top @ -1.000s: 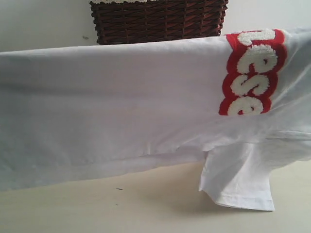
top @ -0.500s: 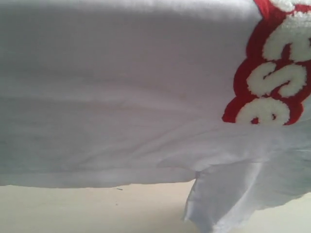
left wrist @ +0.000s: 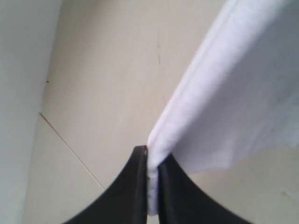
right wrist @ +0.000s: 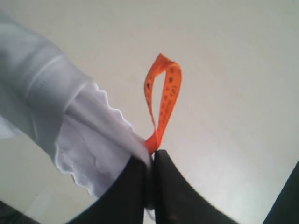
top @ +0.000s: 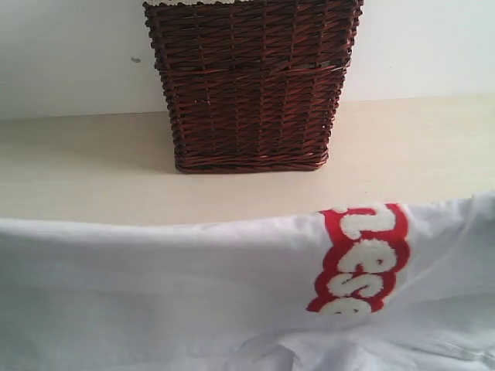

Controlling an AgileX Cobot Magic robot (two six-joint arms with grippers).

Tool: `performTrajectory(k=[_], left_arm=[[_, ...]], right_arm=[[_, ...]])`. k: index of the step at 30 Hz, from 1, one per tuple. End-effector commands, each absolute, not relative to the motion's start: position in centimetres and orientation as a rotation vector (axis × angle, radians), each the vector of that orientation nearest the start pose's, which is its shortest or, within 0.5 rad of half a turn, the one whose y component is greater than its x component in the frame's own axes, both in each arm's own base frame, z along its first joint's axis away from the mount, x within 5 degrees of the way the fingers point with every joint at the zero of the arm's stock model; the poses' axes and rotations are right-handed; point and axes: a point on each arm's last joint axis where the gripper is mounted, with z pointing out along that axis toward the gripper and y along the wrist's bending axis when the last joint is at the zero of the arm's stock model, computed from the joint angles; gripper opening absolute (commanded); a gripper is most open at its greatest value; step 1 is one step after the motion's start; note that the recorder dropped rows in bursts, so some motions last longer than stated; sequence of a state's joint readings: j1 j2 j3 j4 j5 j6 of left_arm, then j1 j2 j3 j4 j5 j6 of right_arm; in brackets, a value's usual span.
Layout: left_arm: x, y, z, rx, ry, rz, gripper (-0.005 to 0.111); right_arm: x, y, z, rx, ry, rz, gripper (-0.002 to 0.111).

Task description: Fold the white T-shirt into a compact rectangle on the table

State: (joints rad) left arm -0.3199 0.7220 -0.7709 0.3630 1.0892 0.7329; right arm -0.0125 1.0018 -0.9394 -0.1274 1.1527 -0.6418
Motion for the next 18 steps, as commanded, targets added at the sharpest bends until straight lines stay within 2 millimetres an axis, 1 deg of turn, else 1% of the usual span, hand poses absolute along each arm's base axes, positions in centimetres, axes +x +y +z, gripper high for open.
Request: performTrajectory(k=[1, 3, 6, 8, 10, 11, 13, 15, 16, 18], left_arm=[[14.9, -0.9, 29.4, 1.315, 2.095, 0.811, 0.000], [16.4, -1.2, 28.4, 1.291, 2.049, 0.850, 0.000], [18.5, -2.2, 26.7, 1.303, 2.021, 0.828, 0.000], [19.8, -2.8, 25.6, 1.326, 2.020, 0.792, 0.000], [20.8, -3.1, 24.6, 1.313, 2.039, 0.769, 0.001], [21.4, -3.1, 24.1, 1.305, 2.053, 0.772, 0.003], [22.4, -2.8, 23.1, 1.285, 2.090, 0.791, 0.013], [23.0, -2.3, 22.4, 1.254, 2.123, 0.818, 0.025], [23.4, -2.0, 22.1, 1.209, 2.145, 0.824, 0.034], [23.9, -1.5, 21.9, 1.153, 2.155, 0.842, 0.044]], right_arm=[[20.3, -1.7, 29.7, -0.922, 2.502, -0.477, 0.000], [22.0, -1.6, 28.5, -0.911, 2.421, -0.497, 0.000], [24.1, -1.4, 27.0, -0.909, 2.326, -0.504, 0.000], [25.3, -1.3, 25.8, -0.923, 2.325, -0.492, 0.000], [26.3, -1.3, 24.7, -0.937, 2.333, -0.479, 0.000], [27.0, -1.2, 24.0, -0.914, 2.331, -0.463, 0.000], [28.0, -1.0, 23.2, -0.857, 2.313, -0.435, 0.006], [28.9, -1.0, 22.6, -0.817, 2.283, -0.419, 0.015], [29.4, -0.9, 22.3, -0.801, 2.266, -0.410, 0.020], [30.1, -0.9, 21.8, -0.790, 2.229, -0.409, 0.030]])
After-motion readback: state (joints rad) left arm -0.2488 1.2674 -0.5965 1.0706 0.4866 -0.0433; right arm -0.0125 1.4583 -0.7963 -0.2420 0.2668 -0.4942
